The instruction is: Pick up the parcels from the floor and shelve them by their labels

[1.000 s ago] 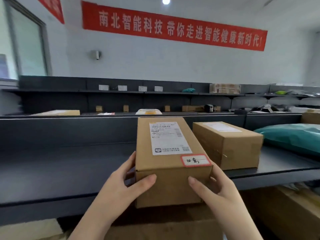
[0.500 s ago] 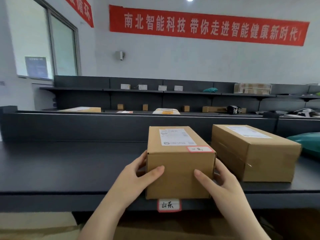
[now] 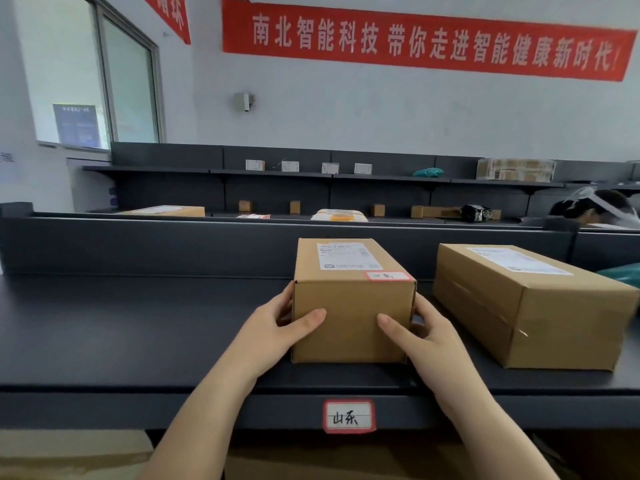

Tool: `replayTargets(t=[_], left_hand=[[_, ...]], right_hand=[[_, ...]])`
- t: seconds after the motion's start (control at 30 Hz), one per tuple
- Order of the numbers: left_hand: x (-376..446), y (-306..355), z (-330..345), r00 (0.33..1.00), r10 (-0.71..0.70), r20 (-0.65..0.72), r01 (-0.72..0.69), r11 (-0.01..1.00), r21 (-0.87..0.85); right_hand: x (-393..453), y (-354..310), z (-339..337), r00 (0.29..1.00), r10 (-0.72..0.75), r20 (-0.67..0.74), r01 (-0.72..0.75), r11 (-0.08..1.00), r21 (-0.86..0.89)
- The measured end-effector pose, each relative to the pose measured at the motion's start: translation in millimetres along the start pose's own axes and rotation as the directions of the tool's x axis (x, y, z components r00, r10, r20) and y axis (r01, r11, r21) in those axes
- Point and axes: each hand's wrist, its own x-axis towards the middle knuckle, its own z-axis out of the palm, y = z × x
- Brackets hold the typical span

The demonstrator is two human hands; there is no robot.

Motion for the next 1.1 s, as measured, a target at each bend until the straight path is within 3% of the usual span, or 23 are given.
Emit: replayTargets(t=[0.33, 0.63, 0.73, 0.87, 1.0, 1.1], left_hand=[[19.6, -5.7, -3.9, 1.000, -0.002, 0.007, 0.002, 0.999, 0.047], [9.3, -7.6, -4.1, 0.996, 0.035, -0.085, -0.031, 0.998, 0.050], [-6.3, -3.1, -7.6, 0.975, 0.124, -0.182, -0.103, 0.987, 0.123], [-33.2, 3.1, -17.9, 0.924, 0.268, -0.275, -0.227, 0.959, 0.172], [-58.6, 8.3, -33.4, 0.872, 0.335, -0.357, -0.287, 0.941, 0.181], [-77.5, 13.2, -48.8, 0.832, 0.362, -0.420, -0.297, 0.931, 0.215]], right_hand=[[21.3, 3.3, 7.0, 0.999, 0.038, 0.027, -0.039, 0.997, 0.067], [12.7, 2.2, 9.0, 0.999, -0.015, -0.045, 0.014, 1.000, -0.027], [3.8, -0.5, 11.8, 0.979, -0.135, -0.153, 0.118, 0.986, -0.114], [-13.9, -7.7, 20.6, 0.902, -0.344, -0.261, 0.322, 0.938, -0.125], [-29.5, -24.1, 35.8, 0.836, -0.495, -0.237, 0.471, 0.869, -0.152], [-39.0, -40.3, 53.8, 0.833, -0.530, -0.158, 0.516, 0.848, -0.122]])
